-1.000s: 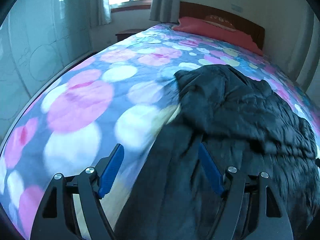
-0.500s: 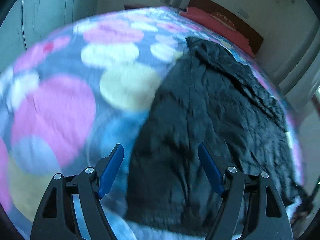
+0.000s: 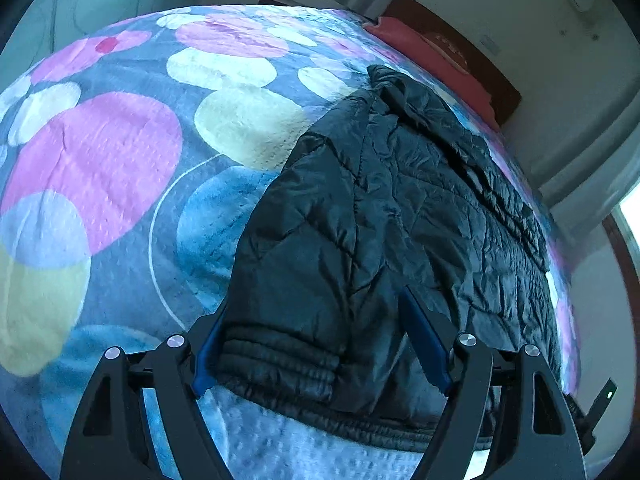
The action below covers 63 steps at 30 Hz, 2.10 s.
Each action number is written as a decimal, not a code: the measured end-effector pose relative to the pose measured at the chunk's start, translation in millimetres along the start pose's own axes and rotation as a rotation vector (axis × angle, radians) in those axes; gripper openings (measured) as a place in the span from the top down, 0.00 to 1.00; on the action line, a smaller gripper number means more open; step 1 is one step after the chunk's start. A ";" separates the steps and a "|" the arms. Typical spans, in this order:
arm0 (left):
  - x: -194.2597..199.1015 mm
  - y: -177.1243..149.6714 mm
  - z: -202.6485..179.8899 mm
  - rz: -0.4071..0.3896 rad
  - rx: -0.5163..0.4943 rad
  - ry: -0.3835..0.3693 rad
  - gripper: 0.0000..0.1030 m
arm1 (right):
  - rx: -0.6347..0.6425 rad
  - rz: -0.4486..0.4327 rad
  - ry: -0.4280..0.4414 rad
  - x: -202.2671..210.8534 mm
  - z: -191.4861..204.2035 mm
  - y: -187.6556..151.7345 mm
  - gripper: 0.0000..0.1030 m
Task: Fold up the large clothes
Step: 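Grasp the jacket hem with the left tool while the right tool grasps it too, then fold the held hem up toward the collar with both tools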
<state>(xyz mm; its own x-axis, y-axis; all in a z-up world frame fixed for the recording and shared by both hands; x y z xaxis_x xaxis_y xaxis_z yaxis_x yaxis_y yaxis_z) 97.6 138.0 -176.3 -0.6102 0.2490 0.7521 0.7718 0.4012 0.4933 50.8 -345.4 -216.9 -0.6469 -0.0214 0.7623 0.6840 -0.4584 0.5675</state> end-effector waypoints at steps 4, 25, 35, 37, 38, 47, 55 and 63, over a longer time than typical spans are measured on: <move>0.3 -2.2 0.4 -0.012 0.030 0.021 0.36 | -0.005 -0.012 0.001 0.7 4.6 -2.9 0.56; 9.2 -6.2 -5.5 -0.073 0.019 0.040 0.78 | -0.065 -0.049 0.055 7.2 5.7 -8.1 0.86; 47.6 -6.8 -9.5 -0.111 -0.013 -0.010 0.82 | -0.055 -0.074 0.123 51.9 8.5 -12.3 0.88; 55.9 -8.8 -7.5 -0.106 -0.011 -0.021 0.82 | -0.052 -0.073 0.132 60.5 7.7 -14.3 0.88; 58.5 -9.5 -6.5 -0.103 -0.009 -0.024 0.82 | -0.053 -0.072 0.139 66.3 7.2 -17.3 0.88; 107.5 -11.4 2.1 -0.113 0.017 -0.078 0.84 | -0.085 -0.055 0.201 103.4 5.0 -35.2 0.88; 121.1 36.6 -28.3 -0.184 -0.028 -0.150 0.86 | -0.102 -0.122 0.330 122.5 32.2 7.8 0.88; 91.3 104.2 -62.2 -0.235 -0.057 -0.166 0.86 | -0.072 -0.213 0.387 108.3 67.9 84.1 0.88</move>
<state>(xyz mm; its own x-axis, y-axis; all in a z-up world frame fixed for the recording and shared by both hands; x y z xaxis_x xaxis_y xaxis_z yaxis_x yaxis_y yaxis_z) 133.4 147.7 -29.0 -0.7909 0.2975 0.5348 0.6116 0.4163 0.6728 61.2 -326.0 -65.5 -0.8587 -0.2447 0.4503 0.5055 -0.5488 0.6658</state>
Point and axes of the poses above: each gripper's, at about its wrist camera, not at the fingertips, and x roughly against the way its jaws point, z to its left, y to its top, the point moved 6 cm from there along -x, roughly the way its jaws point, and after that the axes turned 1 degree about -x, right-handed, at the moved point
